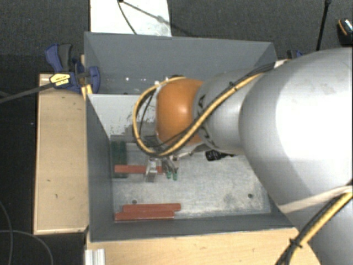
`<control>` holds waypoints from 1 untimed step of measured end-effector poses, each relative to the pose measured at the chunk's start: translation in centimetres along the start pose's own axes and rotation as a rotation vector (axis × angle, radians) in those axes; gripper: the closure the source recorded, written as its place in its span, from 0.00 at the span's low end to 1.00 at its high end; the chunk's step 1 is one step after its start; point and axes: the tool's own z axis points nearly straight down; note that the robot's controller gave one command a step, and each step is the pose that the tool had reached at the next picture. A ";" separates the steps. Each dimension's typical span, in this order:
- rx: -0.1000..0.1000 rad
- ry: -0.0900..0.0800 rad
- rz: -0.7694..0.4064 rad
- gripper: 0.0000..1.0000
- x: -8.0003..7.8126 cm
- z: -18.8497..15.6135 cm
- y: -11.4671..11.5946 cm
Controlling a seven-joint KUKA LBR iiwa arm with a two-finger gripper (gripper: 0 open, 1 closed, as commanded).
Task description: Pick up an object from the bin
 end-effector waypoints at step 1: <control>-0.002 -0.007 -0.005 1.00 0.9 -11.4 -3.2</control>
Offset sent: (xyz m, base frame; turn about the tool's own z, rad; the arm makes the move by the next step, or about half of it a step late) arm -0.0152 -0.0304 0.1086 -0.0074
